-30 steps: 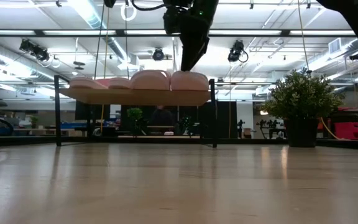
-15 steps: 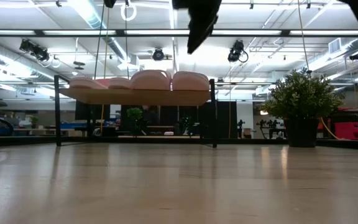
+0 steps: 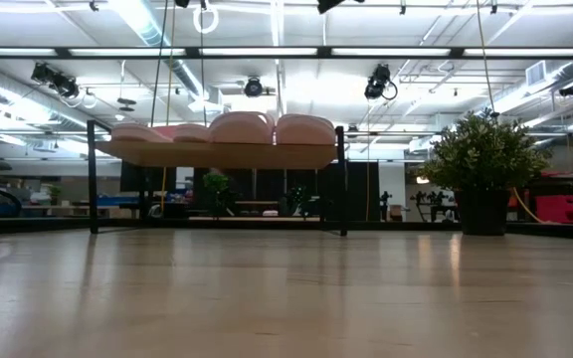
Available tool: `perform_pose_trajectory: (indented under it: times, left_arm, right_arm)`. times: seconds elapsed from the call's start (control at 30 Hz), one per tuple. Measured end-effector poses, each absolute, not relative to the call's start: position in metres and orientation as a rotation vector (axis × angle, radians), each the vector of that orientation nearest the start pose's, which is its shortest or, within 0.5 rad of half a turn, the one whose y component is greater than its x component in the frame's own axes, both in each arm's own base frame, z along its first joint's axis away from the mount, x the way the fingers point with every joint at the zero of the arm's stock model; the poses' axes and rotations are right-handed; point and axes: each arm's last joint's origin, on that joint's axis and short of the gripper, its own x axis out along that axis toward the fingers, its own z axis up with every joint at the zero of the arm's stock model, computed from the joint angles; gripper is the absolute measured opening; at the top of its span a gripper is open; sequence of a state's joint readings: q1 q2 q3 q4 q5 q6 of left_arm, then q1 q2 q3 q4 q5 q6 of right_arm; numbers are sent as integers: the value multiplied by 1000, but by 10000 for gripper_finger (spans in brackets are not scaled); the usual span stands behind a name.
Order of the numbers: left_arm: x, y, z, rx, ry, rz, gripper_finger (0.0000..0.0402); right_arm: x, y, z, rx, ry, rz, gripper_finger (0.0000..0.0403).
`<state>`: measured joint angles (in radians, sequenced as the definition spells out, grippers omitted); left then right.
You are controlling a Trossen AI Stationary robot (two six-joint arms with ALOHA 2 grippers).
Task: Pick and place slides into the shelf
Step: Return to Home Position
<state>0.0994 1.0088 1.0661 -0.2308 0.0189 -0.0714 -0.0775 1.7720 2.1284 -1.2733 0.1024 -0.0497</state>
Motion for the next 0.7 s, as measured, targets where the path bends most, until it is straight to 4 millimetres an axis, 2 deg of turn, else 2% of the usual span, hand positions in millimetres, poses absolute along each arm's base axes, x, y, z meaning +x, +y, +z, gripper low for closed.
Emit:
perform_pose_trajectory:
  times: [0.17,0.3,0.53,0.7]
  left_arm:
    - [224,22,381,-80,173,108,39]
    - [231,18,376,-82,187,139,7]
    - [228,9,369,-171,223,425,5]
    - [223,-1,359,-293,271,552,4]
  right_arm:
    - [334,-25,429,-59,934,-168,14]
    - [330,-18,432,-77,931,-155,13]
    - [320,-14,427,-100,958,-162,5]
    - [308,-14,417,-105,976,-159,4]
